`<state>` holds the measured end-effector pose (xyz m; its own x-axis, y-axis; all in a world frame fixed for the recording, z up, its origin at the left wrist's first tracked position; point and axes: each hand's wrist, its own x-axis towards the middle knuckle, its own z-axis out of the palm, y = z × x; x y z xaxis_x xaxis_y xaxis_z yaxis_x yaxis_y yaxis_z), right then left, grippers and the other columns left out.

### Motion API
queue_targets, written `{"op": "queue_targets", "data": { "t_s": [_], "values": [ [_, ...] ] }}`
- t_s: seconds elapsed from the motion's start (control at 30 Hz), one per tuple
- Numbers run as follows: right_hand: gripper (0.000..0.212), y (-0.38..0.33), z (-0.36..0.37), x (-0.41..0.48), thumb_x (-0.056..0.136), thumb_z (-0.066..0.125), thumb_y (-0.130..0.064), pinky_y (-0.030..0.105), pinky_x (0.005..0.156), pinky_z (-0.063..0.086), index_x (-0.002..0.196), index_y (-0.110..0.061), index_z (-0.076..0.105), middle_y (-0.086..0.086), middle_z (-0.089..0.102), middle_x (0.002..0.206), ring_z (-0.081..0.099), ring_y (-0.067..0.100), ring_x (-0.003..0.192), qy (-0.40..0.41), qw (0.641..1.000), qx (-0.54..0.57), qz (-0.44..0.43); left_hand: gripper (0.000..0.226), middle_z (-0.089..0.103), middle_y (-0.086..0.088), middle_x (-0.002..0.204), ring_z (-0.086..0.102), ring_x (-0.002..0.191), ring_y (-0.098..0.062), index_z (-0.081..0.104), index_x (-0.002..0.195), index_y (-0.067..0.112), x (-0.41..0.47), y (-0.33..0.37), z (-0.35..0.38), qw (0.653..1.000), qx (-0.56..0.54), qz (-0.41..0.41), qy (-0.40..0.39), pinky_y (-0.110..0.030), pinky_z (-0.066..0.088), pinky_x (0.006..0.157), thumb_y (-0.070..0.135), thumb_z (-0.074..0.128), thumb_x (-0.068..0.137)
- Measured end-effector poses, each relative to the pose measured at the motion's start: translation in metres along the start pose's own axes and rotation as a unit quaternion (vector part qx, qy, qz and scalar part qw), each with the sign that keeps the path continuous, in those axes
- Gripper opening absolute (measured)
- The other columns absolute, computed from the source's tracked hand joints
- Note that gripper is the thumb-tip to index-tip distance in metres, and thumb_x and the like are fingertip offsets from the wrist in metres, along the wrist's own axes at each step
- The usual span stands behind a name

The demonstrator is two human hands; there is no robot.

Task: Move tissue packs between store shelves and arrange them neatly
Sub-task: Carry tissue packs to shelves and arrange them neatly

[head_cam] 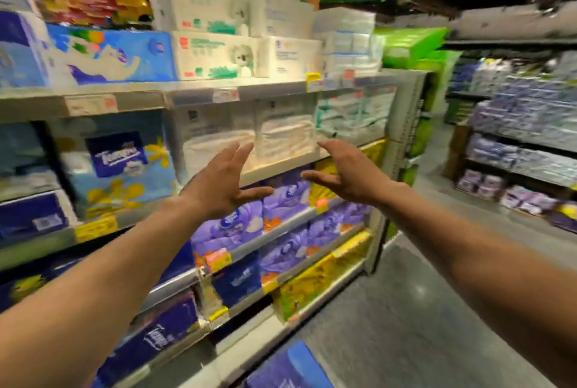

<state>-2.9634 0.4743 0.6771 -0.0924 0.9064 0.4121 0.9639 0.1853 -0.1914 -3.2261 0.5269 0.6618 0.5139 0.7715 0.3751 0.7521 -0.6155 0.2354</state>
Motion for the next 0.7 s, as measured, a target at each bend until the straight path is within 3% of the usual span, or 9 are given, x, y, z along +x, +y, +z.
{"op": "queue_targets", "data": {
  "t_s": [0.07, 0.13, 0.23, 0.33, 0.47, 0.7],
  "values": [
    [0.124, 0.042, -0.009, -0.025, 0.065, 0.022, -0.102, 0.053, 0.109, 0.042, 0.144, -0.011, 0.048, 0.015, 0.055, 0.141, 0.049, 0.033, 0.134, 0.002, 0.999, -0.013, 0.029, 0.122, 0.028, -0.009, 0.163, 0.029, 0.149, -0.028, 0.022, 0.158, 0.02, 0.017, 0.035, 0.02, 1.0, -0.012, 0.025, -0.011, -0.046, 0.028, 0.121, 0.099, 0.034, 0.066],
    [0.13, 0.083, -0.021, -0.05, 0.062, 0.015, -0.104, 0.054, 0.109, 0.042, 0.144, -0.009, 0.049, 0.016, 0.055, 0.14, 0.049, 0.034, 0.133, -0.002, 0.997, -0.03, 0.067, 0.117, 0.028, -0.012, 0.162, 0.029, 0.149, -0.029, 0.023, 0.158, 0.017, 0.034, 0.078, 0.041, 0.997, -0.036, 0.058, -0.028, -0.041, 0.025, 0.122, 0.088, 0.043, 0.068],
    [0.121, 0.143, -0.042, -0.091, 0.067, 0.029, -0.1, 0.054, 0.111, 0.039, 0.147, -0.011, 0.045, 0.015, 0.05, 0.145, 0.044, 0.034, 0.137, -0.016, 0.989, -0.056, 0.137, 0.125, 0.031, -0.014, 0.161, 0.031, 0.147, -0.029, 0.024, 0.158, 0.014, 0.066, 0.143, 0.077, 0.991, -0.052, 0.116, -0.045, -0.037, 0.024, 0.121, 0.098, 0.033, 0.066],
    [0.113, 0.213, -0.064, -0.131, 0.072, 0.034, -0.095, 0.052, 0.114, 0.037, 0.15, -0.014, 0.041, 0.012, 0.046, 0.15, 0.041, 0.032, 0.14, -0.018, 0.976, -0.07, 0.203, 0.133, 0.028, -0.013, 0.163, 0.029, 0.149, -0.029, 0.021, 0.159, 0.016, 0.109, 0.207, 0.122, 0.985, -0.053, 0.149, -0.067, -0.041, 0.026, 0.122, 0.104, 0.024, 0.059],
    [0.089, 0.307, -0.089, -0.175, 0.088, 0.054, -0.071, 0.047, 0.121, 0.028, 0.155, -0.016, 0.034, 0.011, 0.034, 0.161, 0.03, 0.029, 0.148, -0.033, 0.962, -0.071, 0.262, 0.123, 0.024, -0.009, 0.164, 0.027, 0.149, -0.029, 0.017, 0.16, 0.02, 0.154, 0.306, 0.179, 0.977, -0.08, 0.178, -0.09, -0.045, 0.028, 0.121, 0.092, 0.035, 0.063],
    [0.092, 0.465, -0.125, -0.221, 0.089, 0.049, -0.074, 0.049, 0.124, 0.021, 0.16, -0.021, 0.024, 0.005, 0.019, 0.168, 0.016, 0.026, 0.154, -0.075, 0.926, -0.103, 0.356, 0.11, 0.016, -0.005, 0.167, 0.022, 0.152, -0.026, 0.009, 0.16, 0.028, 0.246, 0.445, 0.291, 0.957, -0.123, 0.219, -0.145, -0.042, 0.025, 0.121, 0.083, 0.051, 0.075]
  ]
}}
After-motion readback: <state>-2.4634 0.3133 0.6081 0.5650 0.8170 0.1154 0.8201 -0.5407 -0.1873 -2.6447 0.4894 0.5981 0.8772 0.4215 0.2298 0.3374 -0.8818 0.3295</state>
